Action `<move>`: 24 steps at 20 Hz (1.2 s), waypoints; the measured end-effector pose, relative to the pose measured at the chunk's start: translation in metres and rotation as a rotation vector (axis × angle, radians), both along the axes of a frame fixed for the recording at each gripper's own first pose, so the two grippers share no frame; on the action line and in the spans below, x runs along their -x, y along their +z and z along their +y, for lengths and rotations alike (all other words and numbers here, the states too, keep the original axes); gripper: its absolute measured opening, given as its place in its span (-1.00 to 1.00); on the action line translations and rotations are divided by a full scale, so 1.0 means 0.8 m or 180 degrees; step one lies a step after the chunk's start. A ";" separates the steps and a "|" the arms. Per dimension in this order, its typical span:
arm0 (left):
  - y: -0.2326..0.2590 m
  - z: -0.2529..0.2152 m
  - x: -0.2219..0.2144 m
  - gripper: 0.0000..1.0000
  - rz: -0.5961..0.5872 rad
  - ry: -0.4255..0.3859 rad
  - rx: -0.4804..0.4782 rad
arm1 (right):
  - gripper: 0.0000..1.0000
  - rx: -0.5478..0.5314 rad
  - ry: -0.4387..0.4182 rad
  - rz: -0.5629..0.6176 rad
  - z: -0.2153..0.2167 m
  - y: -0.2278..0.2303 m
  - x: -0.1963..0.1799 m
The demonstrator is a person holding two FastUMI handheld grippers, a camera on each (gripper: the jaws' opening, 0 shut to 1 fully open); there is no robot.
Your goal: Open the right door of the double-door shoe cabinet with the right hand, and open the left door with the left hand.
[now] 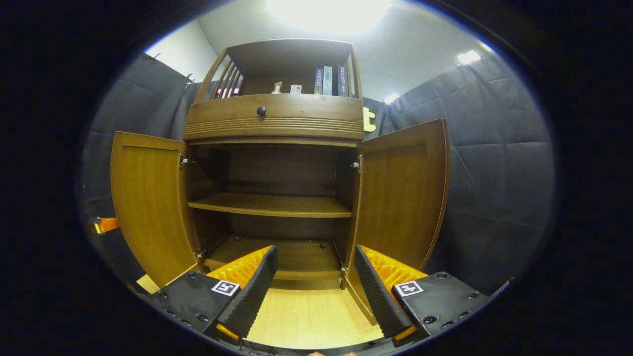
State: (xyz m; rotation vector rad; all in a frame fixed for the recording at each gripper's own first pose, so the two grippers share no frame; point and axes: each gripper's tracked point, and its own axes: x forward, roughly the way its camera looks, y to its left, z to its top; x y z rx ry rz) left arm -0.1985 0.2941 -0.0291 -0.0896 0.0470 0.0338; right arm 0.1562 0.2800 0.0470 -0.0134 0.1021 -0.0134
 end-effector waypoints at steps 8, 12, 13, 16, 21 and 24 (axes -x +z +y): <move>0.064 0.027 0.075 -0.89 -0.0153 0.0768 0.0280 | 0.95 -0.0118 0.0204 0.0115 0.006 -0.015 -0.002; 0.110 -0.019 0.108 -0.43 -0.0289 0.1006 0.0034 | 0.96 -0.0117 0.0408 0.0145 0.011 -0.017 -0.002; 0.123 -0.033 0.109 -0.14 -0.0319 0.1048 -0.0071 | 0.96 -0.0126 0.0449 0.0147 0.013 -0.018 -0.003; 0.146 -0.089 0.097 0.71 -0.0414 0.0851 -0.0186 | 0.96 -0.0172 0.0537 0.0121 0.015 -0.016 -0.003; 0.135 -0.168 0.075 1.00 -0.0403 0.0668 -0.0042 | 0.94 -0.0198 0.0619 0.0136 0.018 -0.022 -0.001; 0.109 -0.209 0.059 1.00 -0.0234 0.0593 -0.0208 | 0.94 -0.0328 0.0735 0.0349 0.030 -0.034 0.013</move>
